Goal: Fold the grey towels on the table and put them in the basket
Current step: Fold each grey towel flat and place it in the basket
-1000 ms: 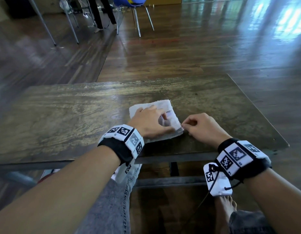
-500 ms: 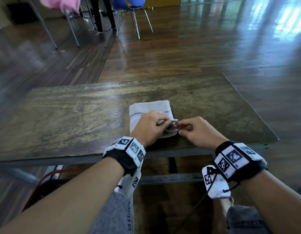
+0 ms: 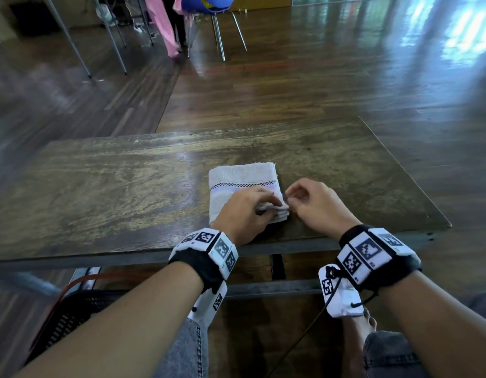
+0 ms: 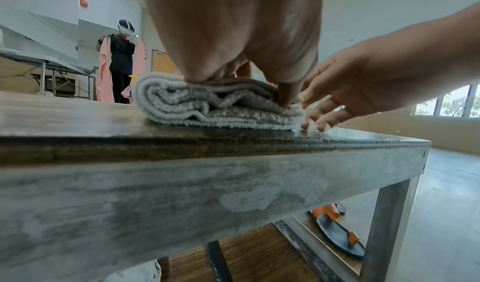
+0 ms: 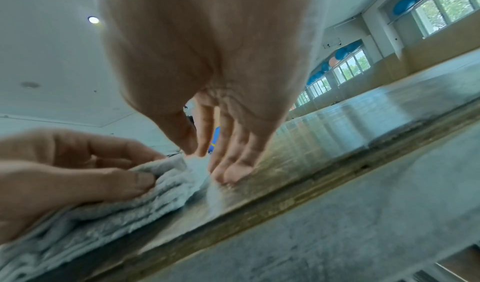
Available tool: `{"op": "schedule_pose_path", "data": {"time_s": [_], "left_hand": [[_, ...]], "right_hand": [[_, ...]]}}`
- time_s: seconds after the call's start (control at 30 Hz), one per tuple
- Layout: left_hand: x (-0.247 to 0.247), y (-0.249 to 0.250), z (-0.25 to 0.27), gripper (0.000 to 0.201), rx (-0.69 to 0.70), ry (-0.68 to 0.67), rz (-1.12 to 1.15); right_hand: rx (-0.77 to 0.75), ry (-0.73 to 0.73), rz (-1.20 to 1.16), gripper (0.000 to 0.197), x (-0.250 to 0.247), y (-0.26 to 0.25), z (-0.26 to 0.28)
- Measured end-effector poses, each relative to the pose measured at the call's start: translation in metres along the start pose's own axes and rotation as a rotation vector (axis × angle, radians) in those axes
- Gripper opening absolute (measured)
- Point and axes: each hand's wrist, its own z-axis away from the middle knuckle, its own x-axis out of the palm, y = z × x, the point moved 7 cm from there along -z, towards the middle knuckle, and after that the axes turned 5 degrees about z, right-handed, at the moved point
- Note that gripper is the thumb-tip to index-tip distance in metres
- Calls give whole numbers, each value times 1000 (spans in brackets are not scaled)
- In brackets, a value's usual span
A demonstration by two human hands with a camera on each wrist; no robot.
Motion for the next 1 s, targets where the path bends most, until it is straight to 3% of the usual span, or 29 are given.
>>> {"op": "schedule_pose_path", "data": {"time_s": [0.07,0.2,0.33,0.37,0.43,0.5,0.63,0.77,1.0], "left_hand": [[0,1,1,17,-25,-31,32],[-4,8,2,14,-44,-132,135],[-42,-4,-8,20,-56,164,12],[-46,-11,-13,24,-81,166,-72],[-35,-31,-18,41,-223,-11,-264],[-17,-48,-15,56,-344,-180,-363],[7,-57,-6,72,-362,-298,-429],[3,-65,-4,66,-388,-294,-416],[3,-77,-8,55,-460,-201,-300]], "right_hand": [[-80,50,11,21,0,-14,1],[-131,-106,170,26,19,-28,4],[-65,14,302,19,13,-29,5],[-84,71,322,17,10,-34,5],[-150,133,347,23,11,-47,2],[-184,90,364,32,24,-60,-6],[18,-130,243,60,68,-52,-16],[51,-155,291,74,82,-39,-17],[57,-112,462,67,69,-14,-12]]}}
